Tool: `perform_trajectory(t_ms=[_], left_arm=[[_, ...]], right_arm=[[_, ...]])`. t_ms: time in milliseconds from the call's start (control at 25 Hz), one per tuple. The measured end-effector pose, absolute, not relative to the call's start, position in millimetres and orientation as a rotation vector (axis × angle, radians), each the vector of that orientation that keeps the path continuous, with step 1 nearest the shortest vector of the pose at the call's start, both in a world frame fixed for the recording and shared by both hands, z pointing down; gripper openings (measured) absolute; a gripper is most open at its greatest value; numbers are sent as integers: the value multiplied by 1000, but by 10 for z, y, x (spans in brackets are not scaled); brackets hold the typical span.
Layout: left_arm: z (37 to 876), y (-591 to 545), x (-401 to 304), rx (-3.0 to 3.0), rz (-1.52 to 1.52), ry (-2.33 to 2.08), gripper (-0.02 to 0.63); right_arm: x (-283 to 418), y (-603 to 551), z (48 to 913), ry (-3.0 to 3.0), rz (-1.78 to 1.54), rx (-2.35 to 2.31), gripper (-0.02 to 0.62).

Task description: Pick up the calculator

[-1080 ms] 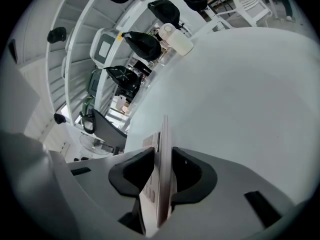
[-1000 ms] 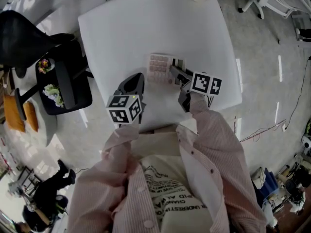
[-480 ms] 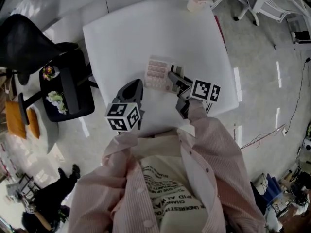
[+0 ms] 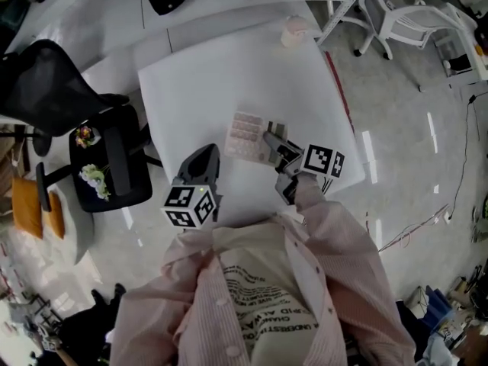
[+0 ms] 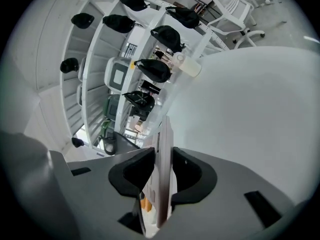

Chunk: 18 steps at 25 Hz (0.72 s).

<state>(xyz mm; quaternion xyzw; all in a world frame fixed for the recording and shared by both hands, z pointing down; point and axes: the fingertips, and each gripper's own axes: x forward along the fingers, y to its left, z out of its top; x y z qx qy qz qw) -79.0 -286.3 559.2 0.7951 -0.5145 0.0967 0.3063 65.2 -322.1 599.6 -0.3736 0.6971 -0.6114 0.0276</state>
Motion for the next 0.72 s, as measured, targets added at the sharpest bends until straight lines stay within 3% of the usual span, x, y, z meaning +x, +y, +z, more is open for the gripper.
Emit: perform_trajectory(t_ms=[720], left_arm=[[4708,-2656,-902,2259,78,-1461,2]], right_arm=[[738,-3012,5071,2160,-1748,-1064,109]])
